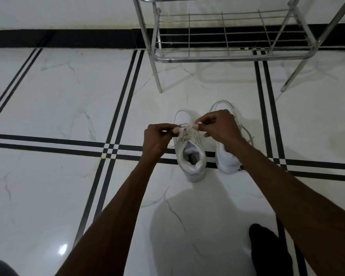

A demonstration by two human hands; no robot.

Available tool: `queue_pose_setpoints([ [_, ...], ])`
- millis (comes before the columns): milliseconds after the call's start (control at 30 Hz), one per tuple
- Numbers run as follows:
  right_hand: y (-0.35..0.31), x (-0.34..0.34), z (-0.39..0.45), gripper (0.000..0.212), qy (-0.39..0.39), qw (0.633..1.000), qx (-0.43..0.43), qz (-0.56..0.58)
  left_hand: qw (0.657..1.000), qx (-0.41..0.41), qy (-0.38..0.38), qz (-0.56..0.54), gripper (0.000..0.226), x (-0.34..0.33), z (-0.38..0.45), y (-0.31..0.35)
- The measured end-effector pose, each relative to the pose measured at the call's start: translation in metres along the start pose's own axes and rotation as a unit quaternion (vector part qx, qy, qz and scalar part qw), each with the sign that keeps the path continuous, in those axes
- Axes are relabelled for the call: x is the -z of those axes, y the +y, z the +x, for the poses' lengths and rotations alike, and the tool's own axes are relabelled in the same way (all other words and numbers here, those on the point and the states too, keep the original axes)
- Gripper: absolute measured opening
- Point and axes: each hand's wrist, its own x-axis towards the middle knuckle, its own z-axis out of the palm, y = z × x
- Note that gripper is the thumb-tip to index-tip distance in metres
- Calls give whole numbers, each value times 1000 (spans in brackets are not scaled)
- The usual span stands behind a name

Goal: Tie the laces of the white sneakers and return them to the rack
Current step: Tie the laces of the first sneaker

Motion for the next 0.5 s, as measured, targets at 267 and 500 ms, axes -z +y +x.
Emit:
queue_pose_setpoints([
  [267,21,7,4,16,132,947,-90,-280,991,95,82,47,17,1,-20,-28],
  [500,31,4,7,9,142,930,-66,-332,988,113,104,28,16,0,-19,-32],
])
